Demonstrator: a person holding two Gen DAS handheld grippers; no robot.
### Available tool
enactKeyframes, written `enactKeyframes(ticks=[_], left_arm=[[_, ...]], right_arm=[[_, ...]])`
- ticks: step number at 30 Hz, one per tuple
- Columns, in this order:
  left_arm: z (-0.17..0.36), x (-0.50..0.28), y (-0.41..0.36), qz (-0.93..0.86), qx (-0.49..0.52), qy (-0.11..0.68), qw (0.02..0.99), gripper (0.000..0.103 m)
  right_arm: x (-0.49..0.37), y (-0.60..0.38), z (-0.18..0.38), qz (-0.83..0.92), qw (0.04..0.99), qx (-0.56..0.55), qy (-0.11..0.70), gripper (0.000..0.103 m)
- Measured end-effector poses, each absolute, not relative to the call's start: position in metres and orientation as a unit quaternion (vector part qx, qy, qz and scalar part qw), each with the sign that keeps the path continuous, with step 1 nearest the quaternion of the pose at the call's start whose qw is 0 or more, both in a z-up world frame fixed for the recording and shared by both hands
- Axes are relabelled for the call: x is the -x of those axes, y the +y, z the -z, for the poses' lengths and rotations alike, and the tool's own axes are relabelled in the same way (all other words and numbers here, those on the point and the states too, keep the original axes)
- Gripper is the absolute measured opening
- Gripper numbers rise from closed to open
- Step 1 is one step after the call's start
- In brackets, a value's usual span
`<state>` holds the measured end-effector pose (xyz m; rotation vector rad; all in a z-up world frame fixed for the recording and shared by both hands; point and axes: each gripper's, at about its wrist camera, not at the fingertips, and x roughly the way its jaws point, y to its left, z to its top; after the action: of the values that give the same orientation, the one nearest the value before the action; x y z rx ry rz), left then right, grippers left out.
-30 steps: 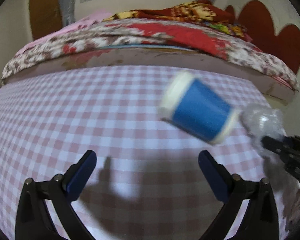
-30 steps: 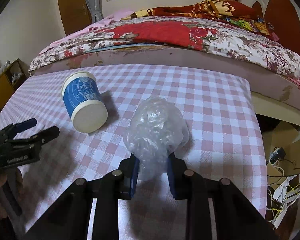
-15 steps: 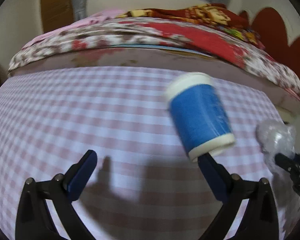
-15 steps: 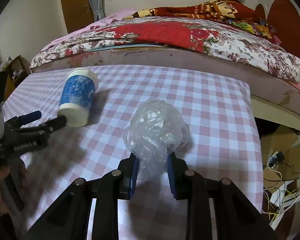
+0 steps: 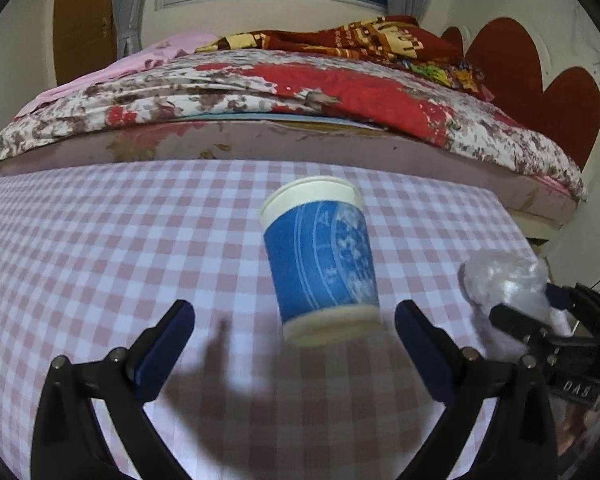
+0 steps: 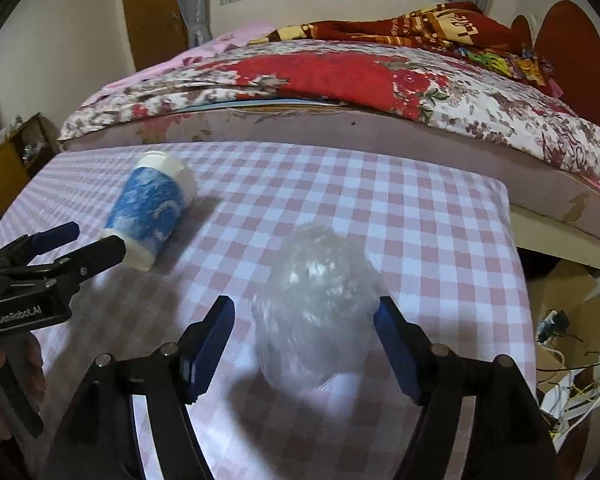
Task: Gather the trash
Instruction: 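Grasp the blue paper cup with the left tool while the right tool grasps the plastic bag, then carry the blue cup and plastic bag from the bed over the black bin with both tools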
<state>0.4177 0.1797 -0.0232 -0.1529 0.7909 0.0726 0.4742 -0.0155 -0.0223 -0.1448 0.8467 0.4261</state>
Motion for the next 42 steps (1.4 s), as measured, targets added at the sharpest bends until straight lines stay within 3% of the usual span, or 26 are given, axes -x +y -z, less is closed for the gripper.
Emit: enactKeyframes(ticks=[4,7,9,11,27,42], left_arm=[[0.028,-0.431,0.177,-0.031,0.063,0.394,0.916,0.094],[0.034,-0.438,0.175,-0.018,0.054,0.409,0.911,0.08],[0.036,-0.441,0.173,-0.017,0.045,0.415,0.909,0.064],[0.038,-0.444,0.173,-0.01,0.044,0.422,0.905,0.058],[0.025,-0.417,0.164,0.005,0.018,0.388,0.921,0.056],[-0.013,-0.346,0.147,0.024,0.003,0.361,0.932,0.056]], right_arm=[[-0.492,-0.017,0.027,-0.202,0.882,0.06,0.422,0.048],[-0.497,-0.016,0.028,-0.2,0.882,0.058,0.424,0.043],[-0.497,-0.014,0.029,-0.2,0.882,0.057,0.423,0.042],[-0.495,-0.011,0.03,-0.201,0.882,0.059,0.423,0.042],[-0.475,-0.019,0.019,-0.187,0.893,0.055,0.405,0.039],[-0.401,-0.032,-0.028,-0.186,0.909,0.046,0.37,0.039]])
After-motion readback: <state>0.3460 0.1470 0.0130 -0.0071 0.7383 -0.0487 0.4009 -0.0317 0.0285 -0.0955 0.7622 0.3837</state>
